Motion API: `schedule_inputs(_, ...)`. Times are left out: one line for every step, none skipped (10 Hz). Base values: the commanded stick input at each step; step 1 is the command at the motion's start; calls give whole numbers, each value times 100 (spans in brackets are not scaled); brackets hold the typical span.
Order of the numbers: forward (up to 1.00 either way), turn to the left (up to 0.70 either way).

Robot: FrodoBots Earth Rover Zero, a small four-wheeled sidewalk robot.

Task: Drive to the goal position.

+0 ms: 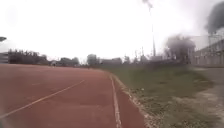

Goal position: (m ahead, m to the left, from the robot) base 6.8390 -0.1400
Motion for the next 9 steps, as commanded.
schedule_inputs(0,0)
schedule_inputs(0,0)
schedule_inputs(0,0)
schedule_inputs(0,0)
schedule_inputs(0,29)
schedule_inputs(7,33)
schedule_inputs(49,19)
schedule_inputs(70,17)
schedule_inputs(70,30)
